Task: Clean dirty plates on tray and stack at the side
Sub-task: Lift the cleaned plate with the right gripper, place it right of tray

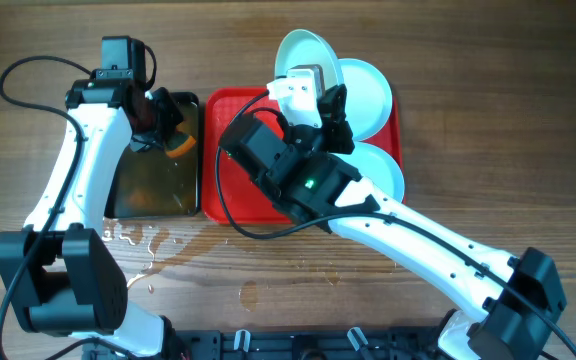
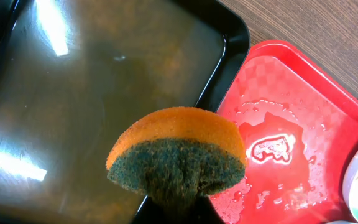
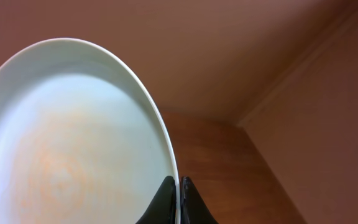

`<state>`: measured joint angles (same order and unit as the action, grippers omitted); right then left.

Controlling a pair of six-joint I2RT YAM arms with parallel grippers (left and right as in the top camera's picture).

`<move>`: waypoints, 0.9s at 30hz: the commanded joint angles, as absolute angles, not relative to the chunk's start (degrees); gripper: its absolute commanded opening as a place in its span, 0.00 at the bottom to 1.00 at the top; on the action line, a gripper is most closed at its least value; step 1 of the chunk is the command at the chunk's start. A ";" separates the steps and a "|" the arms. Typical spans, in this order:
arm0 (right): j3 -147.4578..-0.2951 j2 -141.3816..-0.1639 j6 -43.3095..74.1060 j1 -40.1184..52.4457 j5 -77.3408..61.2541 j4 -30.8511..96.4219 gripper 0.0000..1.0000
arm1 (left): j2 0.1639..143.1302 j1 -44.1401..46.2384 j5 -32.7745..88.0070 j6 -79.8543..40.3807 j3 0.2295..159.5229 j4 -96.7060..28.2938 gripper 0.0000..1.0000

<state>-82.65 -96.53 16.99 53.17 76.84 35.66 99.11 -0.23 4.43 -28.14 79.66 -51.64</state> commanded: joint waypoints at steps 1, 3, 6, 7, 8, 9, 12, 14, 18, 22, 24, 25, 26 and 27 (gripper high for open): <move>-82.87 -97.41 16.47 53.30 79.15 35.18 0.04 | 99.33 -0.60 4.91 -27.40 79.83 -51.51 0.04; -82.87 -97.41 16.49 53.30 79.13 35.16 0.04 | 99.33 -0.60 4.91 -27.40 79.83 -51.51 0.04; -82.87 -97.41 16.69 52.86 74.61 35.16 0.04 | 99.33 -0.60 4.91 -27.40 79.83 -51.51 0.04; -82.87 -97.41 16.75 52.23 71.00 35.16 0.04 | 99.33 -0.60 4.91 -27.40 79.83 -51.51 0.04; -82.87 -97.38 18.09 50.70 65.25 35.20 0.04 | 99.33 -0.60 4.91 -27.40 79.83 -51.51 0.04; -82.87 -97.30 19.88 47.99 57.30 35.22 0.04 | 99.33 -0.60 4.91 -27.40 79.83 -51.51 0.04; -82.87 -95.35 24.82 34.70 30.81 36.75 0.04 | 99.33 -0.60 4.91 -27.40 79.83 -51.48 0.04; -82.87 -94.80 25.76 24.18 16.25 37.85 0.04 | 99.33 -0.60 4.91 -27.40 79.83 -51.48 0.04; -82.81 -95.90 28.23 0.47 -0.51 42.72 0.04 | 99.33 -0.60 4.91 -27.40 79.83 -51.48 0.04; -79.09 -100.92 29.95 -16.27 -0.23 44.88 0.04 | 99.33 -0.60 4.91 -27.42 79.83 -51.44 0.04; -75.96 -103.33 30.22 -19.81 0.21 44.27 0.04 | 99.33 -0.60 4.93 -27.42 79.83 -51.48 0.04; -75.00 -104.05 30.22 -21.04 0.21 44.01 0.05 | 99.33 -0.60 4.93 -27.42 79.83 -51.48 0.04; -74.11 -104.68 30.22 -22.24 0.19 43.70 0.04 | 99.33 -0.58 4.93 -27.40 79.83 -51.48 0.04; -72.12 -105.36 30.15 -23.53 0.21 42.59 0.04 | 99.35 -0.60 4.93 -27.40 79.83 -51.48 0.04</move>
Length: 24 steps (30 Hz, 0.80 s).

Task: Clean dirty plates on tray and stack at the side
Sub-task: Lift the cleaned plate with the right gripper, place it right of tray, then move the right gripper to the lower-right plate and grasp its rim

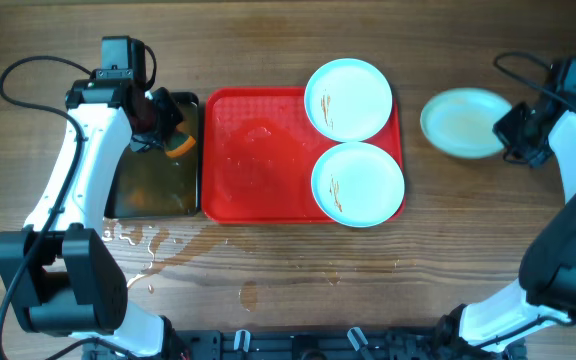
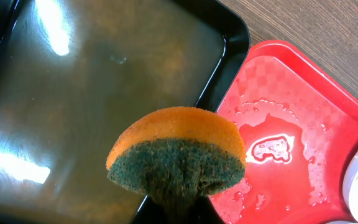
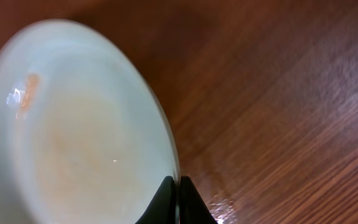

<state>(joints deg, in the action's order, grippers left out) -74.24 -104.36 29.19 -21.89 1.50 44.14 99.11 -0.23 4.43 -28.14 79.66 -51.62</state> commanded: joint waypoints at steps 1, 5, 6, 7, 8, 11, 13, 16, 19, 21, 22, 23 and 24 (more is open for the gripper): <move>-71.20 -105.58 30.04 -23.73 0.23 42.39 0.04 | 99.33 -0.60 4.93 -27.40 79.83 -51.48 0.04; -70.81 -105.47 24.60 -23.64 -4.99 42.61 0.54 | 99.33 -0.58 4.93 -27.40 79.83 -51.51 0.04; -71.75 -105.38 23.92 -23.64 -6.98 44.38 0.54 | 99.33 -0.58 4.93 -27.40 79.83 -51.51 0.04; -74.04 -104.25 21.69 -23.18 -11.03 47.83 0.52 | 99.33 -0.58 4.93 -27.40 79.83 -51.55 0.04; -74.67 -103.33 19.00 -22.65 -14.44 48.56 0.51 | 99.33 -0.60 4.93 -27.40 79.83 -51.72 0.04; -75.11 -99.26 13.02 -17.63 -25.45 52.18 0.51 | 99.33 -0.58 4.93 -27.42 79.83 -52.14 0.04; -73.25 -99.55 12.40 -12.36 -25.19 52.56 0.51 | 99.33 -0.58 4.93 -27.42 79.83 -52.12 0.04; -66.39 -100.31 16.32 -2.50 -20.08 48.84 0.52 | 99.33 -0.10 4.93 -27.40 79.83 -52.12 0.04; -61.73 -101.16 18.63 2.39 -15.84 47.35 0.49 | 99.33 0.27 4.93 -27.42 79.83 -52.14 0.04; -61.01 -101.16 19.70 3.53 -14.11 47.46 0.44 | 99.33 0.27 4.93 -27.42 79.83 -52.14 0.04; -60.86 -101.16 19.66 3.92 -13.47 47.57 0.41 | 99.33 0.27 4.93 -27.40 79.83 -52.14 0.04; -60.42 -101.16 19.68 4.34 -13.21 47.59 0.40 | 99.33 0.27 4.93 -27.40 79.83 -52.14 0.04; -59.83 -101.16 19.66 4.51 -13.23 47.64 0.40 | 99.33 0.27 4.93 -27.42 79.83 -52.14 0.04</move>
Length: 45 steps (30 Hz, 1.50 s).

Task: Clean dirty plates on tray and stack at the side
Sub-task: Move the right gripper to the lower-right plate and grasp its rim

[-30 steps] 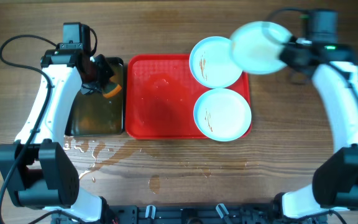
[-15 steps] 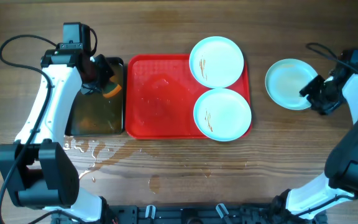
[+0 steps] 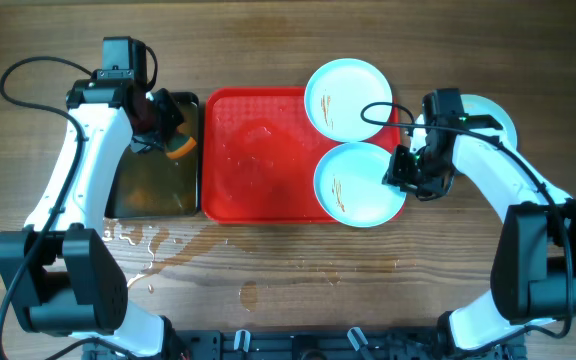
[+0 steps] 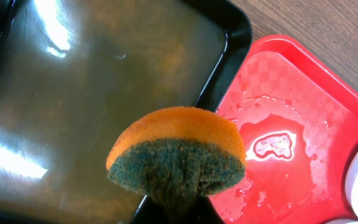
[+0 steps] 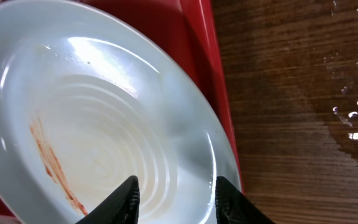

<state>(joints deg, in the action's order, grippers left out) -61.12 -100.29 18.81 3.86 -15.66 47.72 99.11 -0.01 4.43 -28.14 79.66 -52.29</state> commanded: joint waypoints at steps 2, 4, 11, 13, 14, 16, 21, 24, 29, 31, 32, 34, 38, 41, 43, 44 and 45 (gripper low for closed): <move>-59.48 -101.14 18.72 4.54 -13.50 46.85 0.37 | 99.33 0.27 4.93 -27.42 79.83 -52.12 0.04; -62.13 -100.49 14.76 4.54 -19.05 47.13 0.37 | 99.33 0.27 4.93 -27.42 79.83 -51.86 0.04; -67.72 -98.06 17.17 4.54 -5.34 56.90 0.47 | 99.33 0.27 4.93 -27.40 79.83 -52.60 0.04; -65.63 -98.08 17.12 4.56 -5.04 57.14 0.47 | 99.33 0.27 4.93 -27.40 79.83 -52.60 0.04; -64.31 -98.08 17.15 4.56 -5.13 56.42 0.47 | 99.33 0.27 4.93 -27.40 79.83 -52.58 0.04; -60.95 -98.10 16.64 4.56 -9.26 53.30 0.40 | 99.33 0.27 4.93 -27.42 79.83 -52.60 0.04; -57.47 -98.10 16.69 5.08 -10.31 49.93 0.26 | 99.33 0.27 4.93 -27.42 79.83 -52.60 0.04; -57.45 -98.10 16.56 5.82 -11.90 49.91 0.05 | 99.33 0.27 4.93 -27.42 79.83 -52.58 0.04; -58.83 -98.06 22.57 16.82 -18.24 48.42 0.04 | 99.33 0.27 4.93 -27.40 79.83 -52.58 0.04; -60.25 -98.06 31.14 22.50 -17.98 44.99 0.04 | 99.33 0.27 4.93 -27.42 79.83 -52.58 0.04; -60.93 -98.06 36.23 24.56 -17.98 41.85 0.04 | 99.33 0.27 4.93 -27.42 79.83 -52.58 0.04; -61.58 -98.06 43.42 27.70 -17.17 34.06 0.04 | 99.33 0.27 4.93 -27.40 79.83 -52.56 0.04; -61.60 -98.63 50.22 30.41 -8.67 25.85 0.04 | 99.33 0.27 4.95 -27.42 79.83 -52.58 0.04; -61.63 -102.08 51.16 30.41 -11.03 23.51 0.09 | 99.33 0.27 4.97 -27.42 79.83 -52.14 0.04; -61.63 -102.76 51.00 30.35 -12.45 22.41 0.44 | 99.33 0.40 5.63 -27.44 79.83 -51.75 0.04; -61.69 -102.76 50.72 30.30 -12.45 21.91 0.50 | 99.33 0.56 5.96 -27.42 79.83 -51.57 0.04; -62.11 -102.76 49.04 30.26 -12.49 21.50 0.53 | 99.33 0.82 6.22 -27.44 79.83 -51.35 0.04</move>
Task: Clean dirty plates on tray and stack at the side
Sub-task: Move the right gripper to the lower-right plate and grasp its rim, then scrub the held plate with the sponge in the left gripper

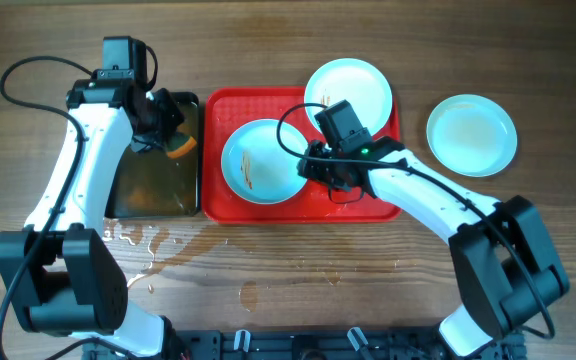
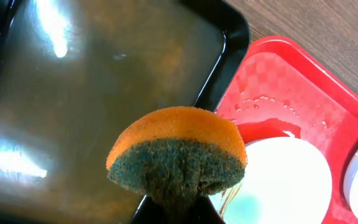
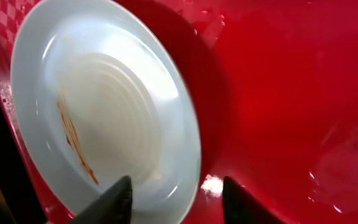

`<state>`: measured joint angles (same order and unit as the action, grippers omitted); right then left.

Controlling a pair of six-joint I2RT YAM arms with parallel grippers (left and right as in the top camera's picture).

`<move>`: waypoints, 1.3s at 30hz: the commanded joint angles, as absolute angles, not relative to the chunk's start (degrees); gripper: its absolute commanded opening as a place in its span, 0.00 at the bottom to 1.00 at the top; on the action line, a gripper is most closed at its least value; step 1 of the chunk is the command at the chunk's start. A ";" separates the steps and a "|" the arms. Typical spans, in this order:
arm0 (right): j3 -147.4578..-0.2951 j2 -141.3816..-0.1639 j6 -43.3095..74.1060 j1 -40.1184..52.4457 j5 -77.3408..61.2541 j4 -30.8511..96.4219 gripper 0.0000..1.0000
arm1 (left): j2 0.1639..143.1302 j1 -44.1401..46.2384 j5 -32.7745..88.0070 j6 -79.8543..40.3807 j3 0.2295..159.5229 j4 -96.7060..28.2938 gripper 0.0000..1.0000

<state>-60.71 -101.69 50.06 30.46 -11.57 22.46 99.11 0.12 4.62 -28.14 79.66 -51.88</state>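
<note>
A white plate streaked with red sauce lies on the left half of the red tray. In the right wrist view this plate has its right rim between the spread fingers of my right gripper, which is open. A second stained plate sits at the tray's far right corner. A clean plate lies on the table to the right. My left gripper is shut on an orange and green sponge, held over the black tray's right edge.
The black tray left of the red one holds brownish water. Water drops lie on the wooden table in front of it and near the front edge. The right arm stretches across the table's front right.
The stained plate that lay at the red tray's front right now lies on its left half. My right gripper, still open at that plate's right rim, has moved left with it. The left arm has not moved.
My right gripper was shut on a plate's rim above the red tray. Then it held that plate over the table at the right. Then that plate lay there, and the gripper stood open at the front tray plate, which now sits at the tray's left.
</note>
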 commanded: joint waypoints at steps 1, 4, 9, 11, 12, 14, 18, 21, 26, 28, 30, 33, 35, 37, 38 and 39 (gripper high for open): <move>-63.33 -102.76 46.41 30.09 -12.45 22.02 0.57 | 99.33 1.45 6.24 -27.42 79.83 -51.03 0.04; -71.35 -104.90 36.42 28.91 -11.03 29.78 0.59 | 99.44 4.10 6.20 -27.42 79.83 -49.65 0.04; -88.55 -119.26 21.28 28.10 -11.14 46.61 0.49 | 100.97 6.55 6.22 -27.44 79.83 -48.21 0.04; -88.82 -120.55 18.76 27.99 -13.80 46.13 0.37 | 101.27 6.55 6.44 -27.44 79.83 -48.21 0.04; -88.82 -120.55 17.98 27.99 -13.98 46.15 0.32 | 101.32 6.66 6.66 -27.49 79.83 -48.12 0.04; -88.79 -121.40 17.56 27.75 -14.33 46.35 0.31 | 101.41 6.94 7.07 -27.66 79.83 -47.51 0.04; -88.82 -124.84 16.49 24.64 -22.20 47.00 0.29 | 102.24 7.77 7.27 -27.86 79.83 -46.61 0.04; -88.82 -126.02 16.56 23.75 -24.47 47.00 0.18 | 104.05 8.05 9.04 -27.86 79.83 -45.69 0.04; -88.77 -126.17 25.41 23.97 -33.12 45.04 0.04 | 105.78 8.27 10.04 -27.86 79.83 -45.56 0.04; -88.42 -126.28 29.63 26.59 -30.55 41.19 0.04 | 106.13 8.84 10.04 -27.44 79.83 -44.66 0.04; -87.90 -126.85 31.62 28.03 -28.53 39.31 0.04 | 107.66 9.74 10.02 -23.40 79.83 -43.22 0.04; -87.79 -127.68 31.51 28.01 -29.91 38.44 0.04 | 111.55 10.68 10.02 -14.96 79.83 -43.27 0.04; -87.72 -127.68 31.53 28.01 -29.89 38.41 0.04 | 114.65 10.70 8.88 -10.52 79.83 -43.48 0.04; -87.72 -127.68 31.48 27.97 -30.09 38.63 0.04 | 116.38 10.48 7.01 -9.96 79.83 -43.57 0.04; -87.72 -127.68 31.48 27.73 -30.57 39.20 0.04 | 117.03 10.50 7.01 -8.60 79.83 -43.57 0.04; -87.72 -127.68 31.44 27.31 -31.75 39.75 0.04 | 117.30 10.68 7.51 -7.25 79.72 -43.62 0.04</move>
<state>-87.74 -126.23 30.87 27.90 -28.77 38.98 115.87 10.61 8.49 -12.53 79.68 -43.42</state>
